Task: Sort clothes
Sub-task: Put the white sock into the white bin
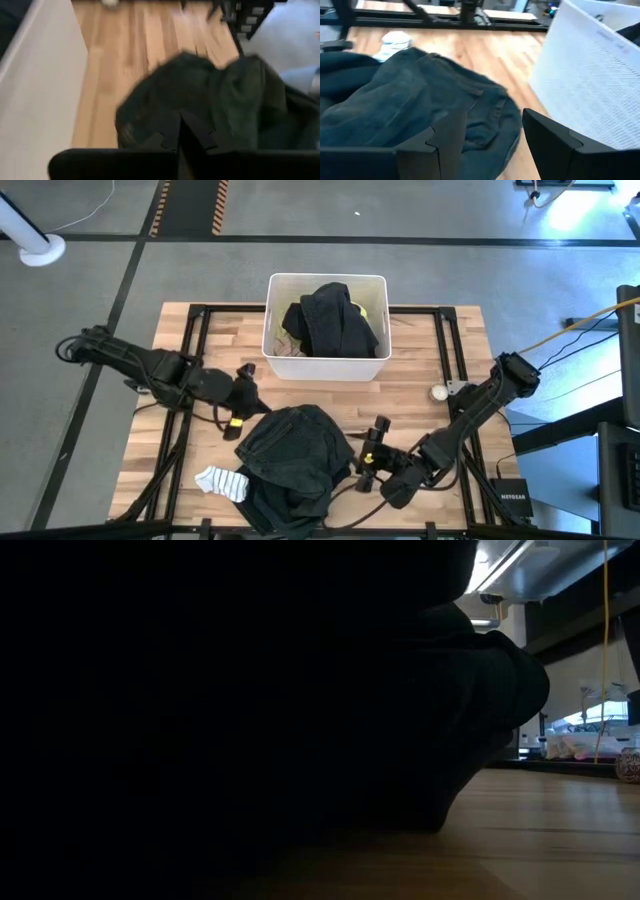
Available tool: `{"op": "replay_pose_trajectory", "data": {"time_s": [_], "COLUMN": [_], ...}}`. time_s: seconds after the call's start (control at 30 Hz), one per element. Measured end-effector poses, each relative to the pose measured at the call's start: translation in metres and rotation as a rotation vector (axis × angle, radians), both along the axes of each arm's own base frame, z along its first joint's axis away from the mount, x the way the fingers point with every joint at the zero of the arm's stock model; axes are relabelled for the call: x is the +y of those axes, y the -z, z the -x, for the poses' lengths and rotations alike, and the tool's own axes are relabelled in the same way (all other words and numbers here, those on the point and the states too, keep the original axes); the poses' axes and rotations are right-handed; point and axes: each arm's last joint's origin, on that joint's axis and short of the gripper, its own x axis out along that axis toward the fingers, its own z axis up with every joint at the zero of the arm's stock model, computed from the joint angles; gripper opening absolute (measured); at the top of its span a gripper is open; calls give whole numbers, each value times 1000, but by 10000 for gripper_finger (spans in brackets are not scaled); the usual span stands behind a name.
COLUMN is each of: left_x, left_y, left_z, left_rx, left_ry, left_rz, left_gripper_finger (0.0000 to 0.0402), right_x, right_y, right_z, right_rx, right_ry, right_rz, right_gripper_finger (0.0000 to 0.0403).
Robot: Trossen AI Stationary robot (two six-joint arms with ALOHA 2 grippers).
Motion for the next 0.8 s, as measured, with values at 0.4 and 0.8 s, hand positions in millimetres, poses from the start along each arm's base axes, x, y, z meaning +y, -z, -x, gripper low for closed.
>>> {"op": "replay_pose_trajectory", "data": {"time_s": [0.4,0.8], "left_x": [-73,-135], "left_y": [41,130], "left_z": [32,46], "left_rx": [479,757], "left_ry": [-6,-139], "left_rz": [118,-24], "left_gripper_finger": [0,15], "right_x": [0,-1], "right_y": [-3,-4], "right_z": [-1,-1], "right_rx": [-67,-60], "right_ry": [58,57], "right_rz": [29,94], "right_gripper_finger": [211,211]}}
